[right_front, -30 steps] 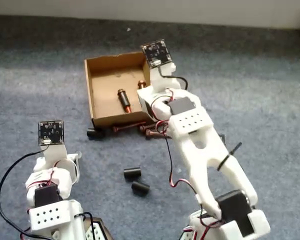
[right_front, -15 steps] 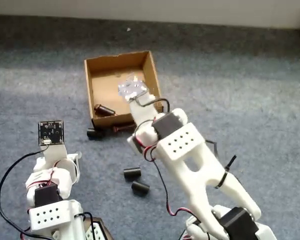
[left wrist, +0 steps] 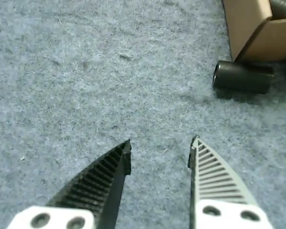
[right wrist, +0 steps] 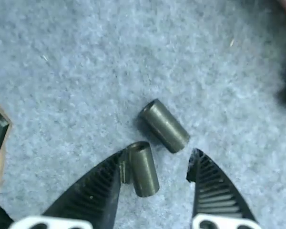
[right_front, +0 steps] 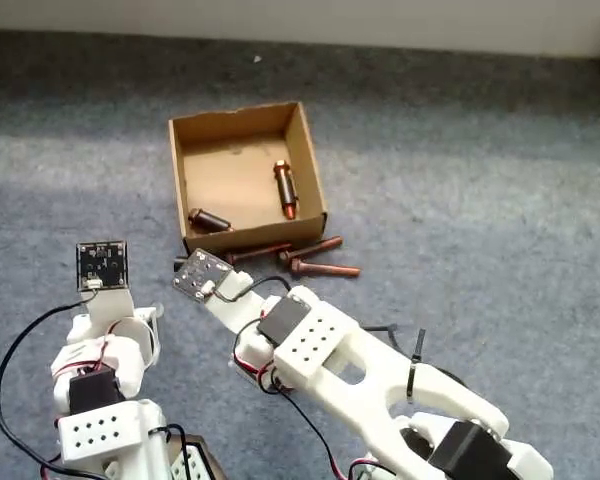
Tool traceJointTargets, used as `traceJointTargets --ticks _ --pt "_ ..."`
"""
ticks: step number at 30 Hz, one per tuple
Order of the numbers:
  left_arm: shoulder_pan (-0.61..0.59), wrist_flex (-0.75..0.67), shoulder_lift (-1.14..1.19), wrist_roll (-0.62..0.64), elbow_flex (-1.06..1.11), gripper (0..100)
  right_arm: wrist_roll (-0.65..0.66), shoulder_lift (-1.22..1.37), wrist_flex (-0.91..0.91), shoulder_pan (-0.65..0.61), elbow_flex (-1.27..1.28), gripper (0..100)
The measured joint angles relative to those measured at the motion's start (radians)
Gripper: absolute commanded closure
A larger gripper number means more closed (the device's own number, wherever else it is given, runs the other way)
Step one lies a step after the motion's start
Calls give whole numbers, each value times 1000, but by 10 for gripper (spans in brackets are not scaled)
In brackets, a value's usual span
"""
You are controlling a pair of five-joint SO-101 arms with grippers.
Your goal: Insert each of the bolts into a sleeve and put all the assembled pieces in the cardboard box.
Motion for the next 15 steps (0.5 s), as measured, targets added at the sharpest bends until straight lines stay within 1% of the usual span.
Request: traceJointTargets --ticks 4,11,15 --pt "0 0 0 0 0 780 9 21 -35 0 2 810" --pt "0 0 0 0 0 780 11 224 -51 -5 -14 810" --pt "0 0 0 0 0 780 11 264 -46 -3 -43 810"
